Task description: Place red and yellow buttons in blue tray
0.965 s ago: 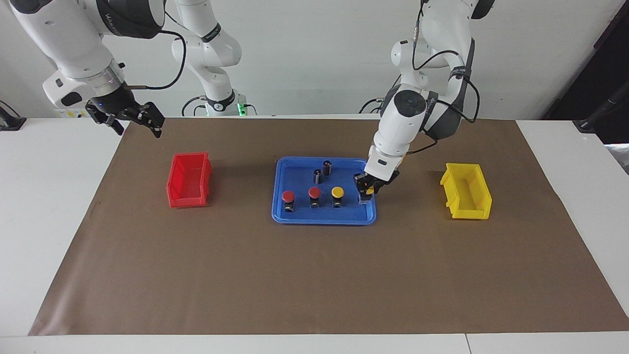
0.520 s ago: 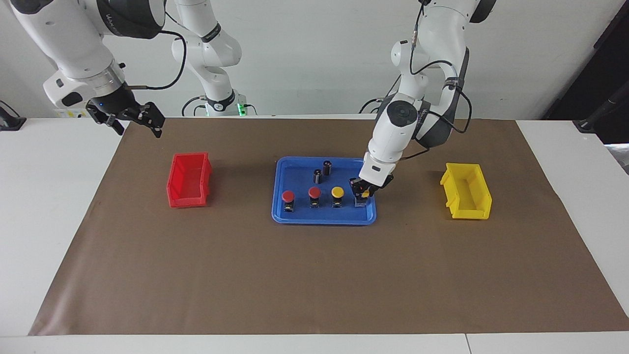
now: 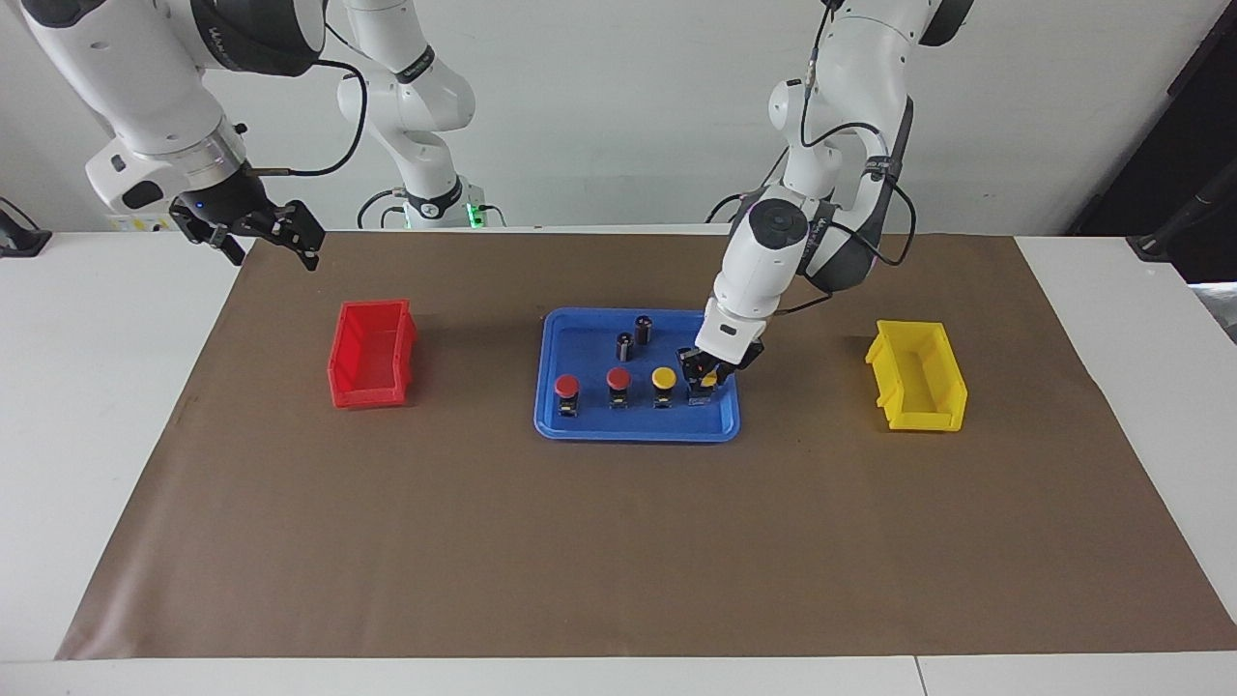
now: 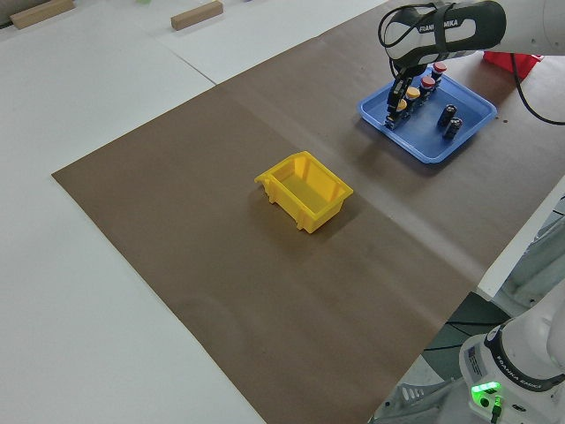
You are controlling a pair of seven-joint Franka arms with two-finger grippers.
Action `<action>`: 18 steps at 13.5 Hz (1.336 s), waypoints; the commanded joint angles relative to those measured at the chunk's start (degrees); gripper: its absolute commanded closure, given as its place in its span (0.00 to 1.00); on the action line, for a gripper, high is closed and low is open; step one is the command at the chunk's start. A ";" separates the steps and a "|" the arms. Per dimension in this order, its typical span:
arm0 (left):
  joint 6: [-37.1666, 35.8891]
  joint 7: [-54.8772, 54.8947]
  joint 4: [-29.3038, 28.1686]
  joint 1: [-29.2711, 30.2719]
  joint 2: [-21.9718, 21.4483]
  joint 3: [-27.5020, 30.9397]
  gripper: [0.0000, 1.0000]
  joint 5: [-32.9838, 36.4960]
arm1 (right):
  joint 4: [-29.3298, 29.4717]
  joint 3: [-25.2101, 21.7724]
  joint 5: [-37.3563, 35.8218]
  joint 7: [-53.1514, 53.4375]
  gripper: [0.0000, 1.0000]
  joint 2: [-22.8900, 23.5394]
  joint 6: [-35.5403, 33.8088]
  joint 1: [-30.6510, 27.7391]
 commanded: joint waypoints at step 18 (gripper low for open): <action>-34.10 36.51 7.41 -0.89 -21.73 25.21 0.00 -2.65 | -1.76 0.11 0.25 0.23 0.00 -1.39 0.77 0.02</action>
